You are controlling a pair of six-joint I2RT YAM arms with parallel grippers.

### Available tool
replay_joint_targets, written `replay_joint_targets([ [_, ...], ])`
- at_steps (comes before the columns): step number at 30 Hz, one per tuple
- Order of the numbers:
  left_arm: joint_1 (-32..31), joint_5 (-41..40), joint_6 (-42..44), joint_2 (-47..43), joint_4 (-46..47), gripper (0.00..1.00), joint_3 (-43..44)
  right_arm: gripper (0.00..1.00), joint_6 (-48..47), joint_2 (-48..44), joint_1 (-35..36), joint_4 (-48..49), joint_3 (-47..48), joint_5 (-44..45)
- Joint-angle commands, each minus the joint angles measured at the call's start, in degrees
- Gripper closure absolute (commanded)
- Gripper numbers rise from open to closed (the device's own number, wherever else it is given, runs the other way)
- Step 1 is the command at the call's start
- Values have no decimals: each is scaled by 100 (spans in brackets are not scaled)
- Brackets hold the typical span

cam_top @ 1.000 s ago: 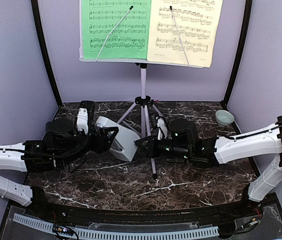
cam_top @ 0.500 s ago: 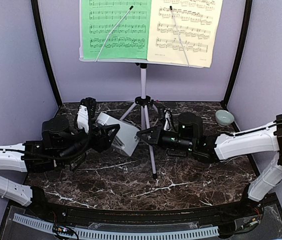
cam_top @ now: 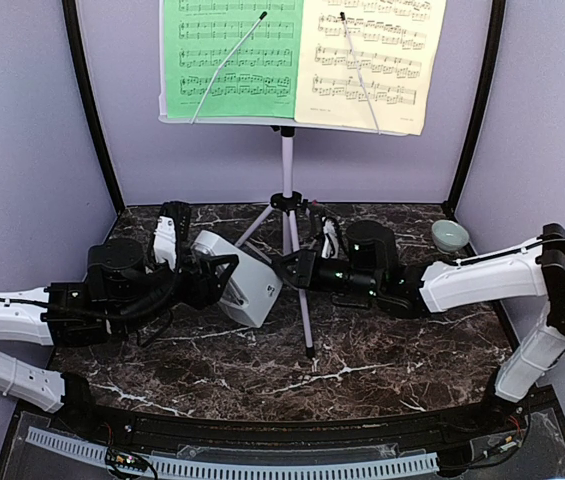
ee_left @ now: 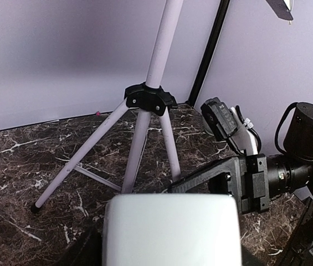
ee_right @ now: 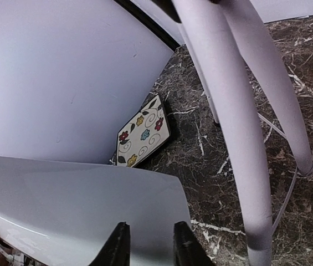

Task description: Set up the instrument practice props

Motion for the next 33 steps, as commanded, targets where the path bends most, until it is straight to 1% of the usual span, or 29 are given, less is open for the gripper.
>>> replay_joint_targets([
  [1,-27,-486,-288,-314,377,96,362,65,-856,-411,146,94,29,-5],
  [4,-27,-699,-262,-254,33,96,555,56,-1215,-485,325,-144,98,154],
  [6,-27,-893,-355,-141,-379,97,749,50,-1384,-440,445,-310,199,301],
  [9,-25,-1245,-568,19,-985,99,1113,48,-1458,-298,583,-503,321,482],
  [15,-25,-1309,-693,163,-1369,99,1441,53,-1420,63,661,-714,535,772],
  [23,-27,-1109,-638,155,-1284,99,1479,54,-1439,303,692,-628,707,826],
  [26,-27,-1037,-628,140,-1221,100,1425,59,-1443,319,694,-659,747,915],
  [29,-27,-1024,-680,121,-1225,100,1378,66,-1493,287,696,-700,743,1008],
  [33,-27,-1022,-673,141,-1195,99,1377,67,-1637,216,711,-759,705,966],
])
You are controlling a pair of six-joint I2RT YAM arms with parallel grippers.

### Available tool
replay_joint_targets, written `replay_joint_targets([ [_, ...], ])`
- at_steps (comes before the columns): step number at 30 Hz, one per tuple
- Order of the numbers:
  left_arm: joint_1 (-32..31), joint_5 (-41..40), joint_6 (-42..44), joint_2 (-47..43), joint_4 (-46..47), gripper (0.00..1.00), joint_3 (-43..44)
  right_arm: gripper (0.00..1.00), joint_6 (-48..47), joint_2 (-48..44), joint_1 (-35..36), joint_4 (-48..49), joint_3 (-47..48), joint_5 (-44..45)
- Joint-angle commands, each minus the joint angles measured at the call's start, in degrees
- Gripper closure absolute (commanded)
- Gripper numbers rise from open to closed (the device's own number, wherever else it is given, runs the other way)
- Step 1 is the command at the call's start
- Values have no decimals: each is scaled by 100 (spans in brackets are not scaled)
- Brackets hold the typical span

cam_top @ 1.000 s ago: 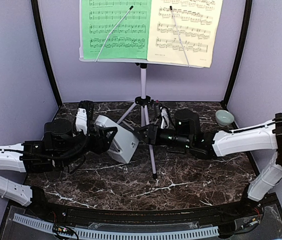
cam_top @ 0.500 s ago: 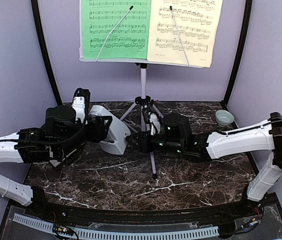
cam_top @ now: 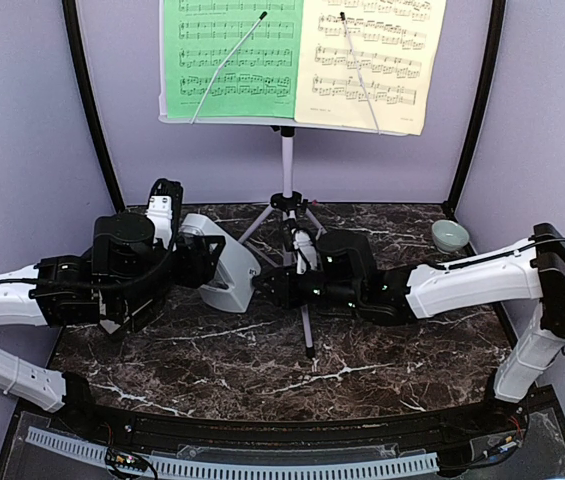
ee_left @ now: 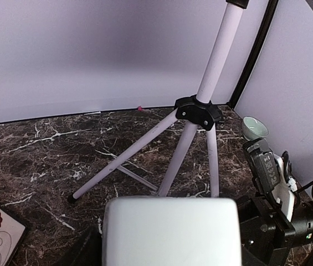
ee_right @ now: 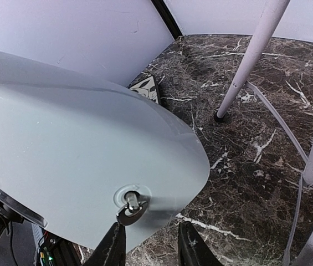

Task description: Set up the instrument practice props

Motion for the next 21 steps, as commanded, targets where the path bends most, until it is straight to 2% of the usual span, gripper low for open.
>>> replay_joint_targets([
  [1,-18,-6,-62,-119,576,99,224,68,-204,-92,32,37,110,181],
  [6,-18,20,-48,-66,604,99,239,73,-449,-171,94,48,70,196],
  [10,-18,46,-44,-31,632,99,256,58,-724,-189,223,38,138,159],
  [12,-18,83,6,-5,677,99,266,56,-715,-181,246,48,146,201],
  [18,-18,219,42,34,777,99,269,63,-683,-166,256,-8,169,486],
  [21,-18,299,70,29,844,99,245,71,-684,-188,254,-94,141,698],
])
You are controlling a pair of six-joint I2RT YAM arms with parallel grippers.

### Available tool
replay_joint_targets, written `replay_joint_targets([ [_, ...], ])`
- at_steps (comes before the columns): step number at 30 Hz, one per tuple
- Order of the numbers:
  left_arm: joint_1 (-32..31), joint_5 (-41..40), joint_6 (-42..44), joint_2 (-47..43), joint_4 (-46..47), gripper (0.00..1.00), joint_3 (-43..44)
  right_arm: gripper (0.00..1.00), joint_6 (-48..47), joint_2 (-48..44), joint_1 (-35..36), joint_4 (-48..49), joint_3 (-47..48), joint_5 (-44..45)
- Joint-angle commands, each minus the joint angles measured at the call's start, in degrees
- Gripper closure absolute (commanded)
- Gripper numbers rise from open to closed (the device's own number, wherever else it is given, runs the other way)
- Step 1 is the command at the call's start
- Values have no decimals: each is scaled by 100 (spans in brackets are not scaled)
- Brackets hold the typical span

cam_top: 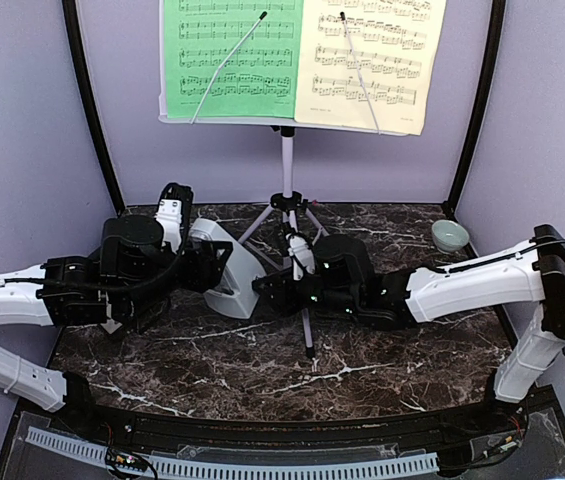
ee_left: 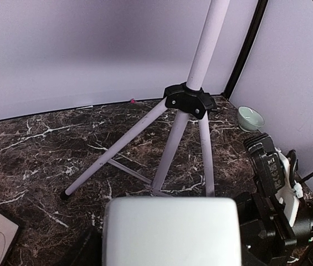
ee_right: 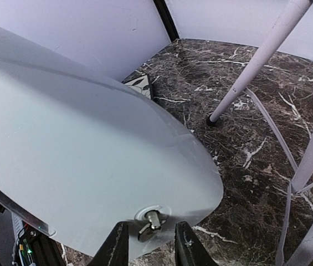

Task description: Set up the instrument practice props

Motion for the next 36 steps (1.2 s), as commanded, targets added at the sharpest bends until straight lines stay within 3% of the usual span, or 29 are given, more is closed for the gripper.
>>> replay_joint_targets([
  [1,-18,82,39,-155,801,99,246,74,-46,-172,25,2,111,432],
  [4,-18,135,55,-217,874,99,200,82,-50,-228,2,-106,56,560],
  [13,-18,800,269,-239,1496,99,20,90,-241,-242,-55,113,5,67],
  [20,-18,1128,433,-298,1833,99,-108,100,-236,-290,-168,-213,77,190],
  [36,-18,1515,1966,-514,2538,98,-504,100,2749,-415,-939,1308,16,-1416],
])
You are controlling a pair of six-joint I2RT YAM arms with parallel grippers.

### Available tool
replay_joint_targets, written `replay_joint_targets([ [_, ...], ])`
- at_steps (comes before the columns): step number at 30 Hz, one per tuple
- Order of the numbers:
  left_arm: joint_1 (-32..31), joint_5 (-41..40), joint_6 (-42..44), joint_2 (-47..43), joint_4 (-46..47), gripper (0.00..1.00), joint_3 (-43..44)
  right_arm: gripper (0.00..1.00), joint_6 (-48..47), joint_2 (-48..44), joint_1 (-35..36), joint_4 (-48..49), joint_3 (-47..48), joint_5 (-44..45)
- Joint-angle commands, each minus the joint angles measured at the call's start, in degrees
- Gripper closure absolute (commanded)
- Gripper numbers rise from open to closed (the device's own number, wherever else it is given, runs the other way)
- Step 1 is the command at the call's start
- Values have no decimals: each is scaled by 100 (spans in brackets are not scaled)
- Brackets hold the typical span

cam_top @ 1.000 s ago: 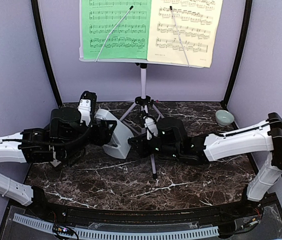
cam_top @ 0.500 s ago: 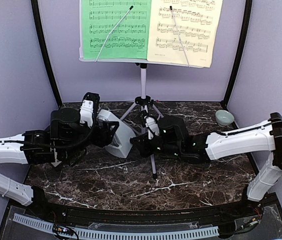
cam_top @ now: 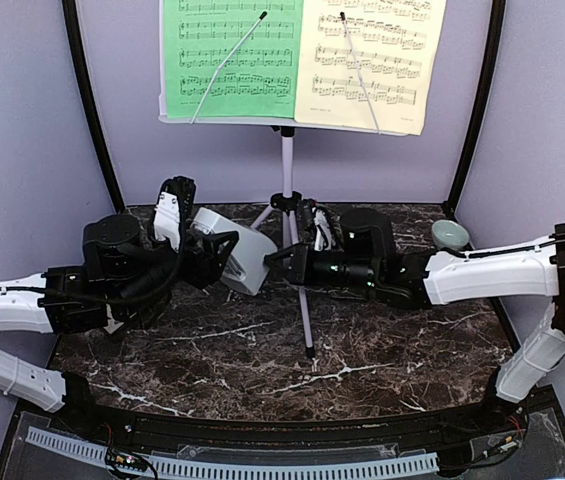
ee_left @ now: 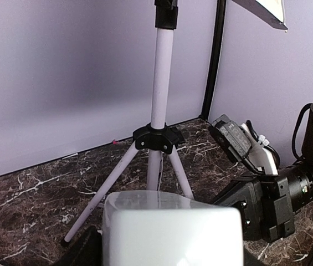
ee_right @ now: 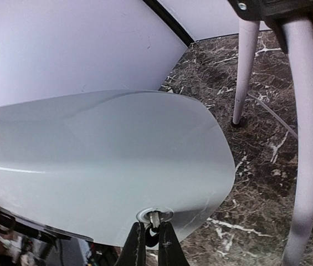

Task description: Set up the instrument practice props

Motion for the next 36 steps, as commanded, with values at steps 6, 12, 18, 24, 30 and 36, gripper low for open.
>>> replay_joint_targets([
  [6,-106,915,697,-386,1047,99,-156,100,2615,319,-250,2329,-265,-488],
  [12,-106,944,724,-547,897,99,-262,100,3566,438,-250,3147,-565,-358],
  [18,-106,766,599,-661,456,99,-222,100,4440,548,-249,3762,-883,-228],
  [24,-106,689,678,-656,433,99,-205,100,4944,758,-232,4021,-778,-331],
  [30,-106,188,137,-465,-28,99,-12,99,3498,430,-240,2333,-301,-526],
  [36,-96,-271,-923,-189,-714,99,62,55,1792,-216,-232,515,-490,-269],
])
